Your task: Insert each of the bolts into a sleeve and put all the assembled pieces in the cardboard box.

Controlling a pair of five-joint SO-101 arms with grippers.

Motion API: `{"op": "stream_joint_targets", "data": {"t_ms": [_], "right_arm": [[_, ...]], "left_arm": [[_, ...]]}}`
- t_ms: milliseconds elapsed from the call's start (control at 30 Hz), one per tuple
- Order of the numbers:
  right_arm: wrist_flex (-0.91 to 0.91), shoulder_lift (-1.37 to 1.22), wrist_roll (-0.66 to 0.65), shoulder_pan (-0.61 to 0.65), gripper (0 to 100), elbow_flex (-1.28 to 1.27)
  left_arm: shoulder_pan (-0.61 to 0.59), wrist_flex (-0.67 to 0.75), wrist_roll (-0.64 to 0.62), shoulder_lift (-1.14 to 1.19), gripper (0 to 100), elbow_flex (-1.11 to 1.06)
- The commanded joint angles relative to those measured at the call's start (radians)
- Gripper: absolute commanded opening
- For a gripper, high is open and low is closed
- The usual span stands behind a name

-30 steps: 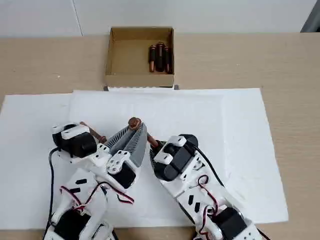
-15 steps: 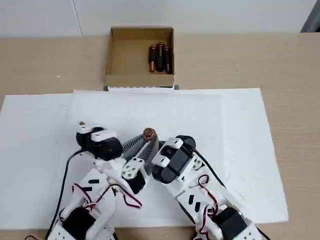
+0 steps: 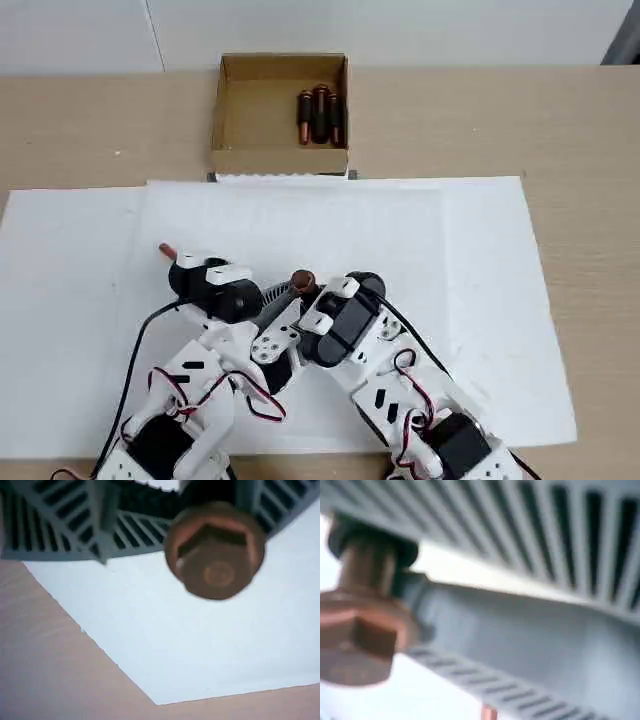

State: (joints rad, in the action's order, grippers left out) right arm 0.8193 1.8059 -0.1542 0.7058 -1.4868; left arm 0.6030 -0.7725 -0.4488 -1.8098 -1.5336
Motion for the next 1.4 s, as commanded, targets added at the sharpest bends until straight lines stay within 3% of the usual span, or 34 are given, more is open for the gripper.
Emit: {"op": "stream_joint_targets", "data": {"t_ms": [0,300,567,767,967,1100,1367], "right_arm": [[-0.031,0.007,-0.011,0.012,0.3,0.017],[-0.031,0.007,-0.009,0.01,0.3,0.017],[-0.031,0.007,-0.009,0.008,0.3,0.006],[-0.031,0.007,-0.006,-0.015,0.2,0.005],[-0.031,0.007,0.117,-0.182,0.2,0.012],[0.001,0.005,0.196,-0.282,0.2,0.054],[0.116,-0.09,0.302,-0.3,0.3,0.296]], "left_arm": [[0.014,-0.014,0.002,-0.005,18,0.035],[-0.12,-0.015,0.112,-0.003,18,0.065],[-0.132,-0.015,0.115,-0.003,18,0.107],[-0.192,-0.014,0.115,-0.005,0,0.154],[-0.288,-0.02,0.115,-0.005,1,0.186],[-0.381,-0.126,0.153,-0.005,1,0.159],[-0.568,-0.227,0.302,-0.005,1,0.051]]}}
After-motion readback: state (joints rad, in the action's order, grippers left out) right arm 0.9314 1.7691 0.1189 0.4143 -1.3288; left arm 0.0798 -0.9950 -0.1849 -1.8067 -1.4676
